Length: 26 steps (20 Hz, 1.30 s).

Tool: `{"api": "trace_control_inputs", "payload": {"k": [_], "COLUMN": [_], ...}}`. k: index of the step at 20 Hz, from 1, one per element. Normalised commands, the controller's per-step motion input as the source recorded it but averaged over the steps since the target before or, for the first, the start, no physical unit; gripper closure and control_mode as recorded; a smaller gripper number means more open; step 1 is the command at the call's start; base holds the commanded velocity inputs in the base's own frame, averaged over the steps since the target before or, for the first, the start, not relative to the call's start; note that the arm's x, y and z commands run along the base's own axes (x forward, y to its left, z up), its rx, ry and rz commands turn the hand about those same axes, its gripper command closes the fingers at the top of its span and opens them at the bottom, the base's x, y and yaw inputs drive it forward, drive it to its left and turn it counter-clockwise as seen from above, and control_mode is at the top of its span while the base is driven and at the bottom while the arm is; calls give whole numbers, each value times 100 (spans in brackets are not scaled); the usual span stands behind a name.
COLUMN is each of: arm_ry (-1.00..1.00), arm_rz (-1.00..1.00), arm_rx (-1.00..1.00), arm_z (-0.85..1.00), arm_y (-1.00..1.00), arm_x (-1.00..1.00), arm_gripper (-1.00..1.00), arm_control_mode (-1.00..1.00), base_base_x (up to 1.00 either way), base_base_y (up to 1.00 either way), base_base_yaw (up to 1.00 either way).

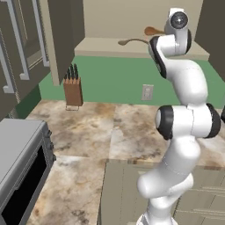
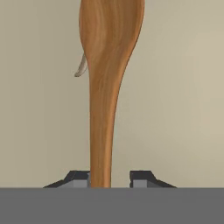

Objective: Organize the utensils by type. Pick up the wooden spoons from the counter and place them in the open cabinet. Then pick up the metallic utensils from the counter and place them in the open drawer.

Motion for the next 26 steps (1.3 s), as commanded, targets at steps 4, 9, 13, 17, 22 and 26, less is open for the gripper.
{"api": "trace_control_inputs", "payload": {"k": [4, 9, 13, 17, 22, 26], "arm_ry": [8, 13, 5, 0, 0, 1], "arm_rz": [0, 0, 0, 0, 0, 0], "arm_rx": [0, 0, 0, 0, -1, 0], "arm_z": [-3, -10, -14, -19, -26, -26], "arm_y": [-25, -25, -19, -9, 0, 0], "arm_x": [43, 23, 13, 9, 18, 24], "arm_gripper": [100, 100, 100, 100, -100, -100], "arm_control_mode": [-100, -100, -100, -100, -100, -100], "base_base_x": [0, 0, 0, 0, 0, 0], "base_base_y": [0, 0, 0, 0, 0, 0], "base_base_yaw": [0, 0, 0, 0, 0, 0]}}
